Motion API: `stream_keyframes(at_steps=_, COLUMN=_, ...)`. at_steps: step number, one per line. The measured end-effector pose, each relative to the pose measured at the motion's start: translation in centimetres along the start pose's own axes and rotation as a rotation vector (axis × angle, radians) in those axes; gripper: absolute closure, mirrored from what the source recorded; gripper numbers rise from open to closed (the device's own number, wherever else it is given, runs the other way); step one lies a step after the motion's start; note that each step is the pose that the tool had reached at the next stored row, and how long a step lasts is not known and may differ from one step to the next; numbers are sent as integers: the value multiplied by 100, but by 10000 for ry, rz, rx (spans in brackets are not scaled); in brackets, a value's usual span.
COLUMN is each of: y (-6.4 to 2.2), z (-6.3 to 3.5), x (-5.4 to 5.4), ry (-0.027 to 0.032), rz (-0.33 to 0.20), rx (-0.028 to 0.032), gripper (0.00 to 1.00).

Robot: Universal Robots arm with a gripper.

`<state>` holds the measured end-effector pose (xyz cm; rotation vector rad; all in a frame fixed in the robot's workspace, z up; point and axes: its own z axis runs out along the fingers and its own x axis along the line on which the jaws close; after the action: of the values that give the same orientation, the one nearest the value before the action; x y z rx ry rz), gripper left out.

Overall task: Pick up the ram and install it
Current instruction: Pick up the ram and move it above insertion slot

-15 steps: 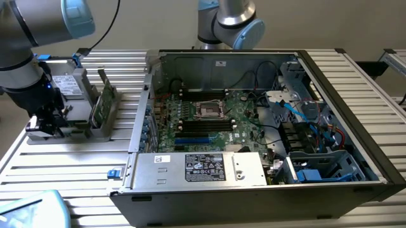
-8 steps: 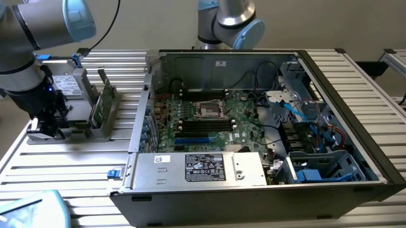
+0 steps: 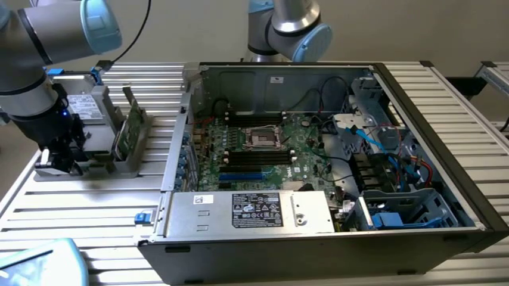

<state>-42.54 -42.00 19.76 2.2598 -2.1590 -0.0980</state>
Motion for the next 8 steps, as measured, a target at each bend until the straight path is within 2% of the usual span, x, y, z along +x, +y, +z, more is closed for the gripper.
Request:
stream_keyframes(at_steps=6, y=-1, z=6, x=0, ry=-2, rz=18, rx=-3, gripper=57)
stream_keyframes(at_steps=7, y=-1, z=7, x=0, ry=-2, rz=24, rx=-4, gripper=59)
stream_keyframes(at_steps=8, y=-1, z=8, x=0, ry=-2, rz=30, rx=-4, gripper=66)
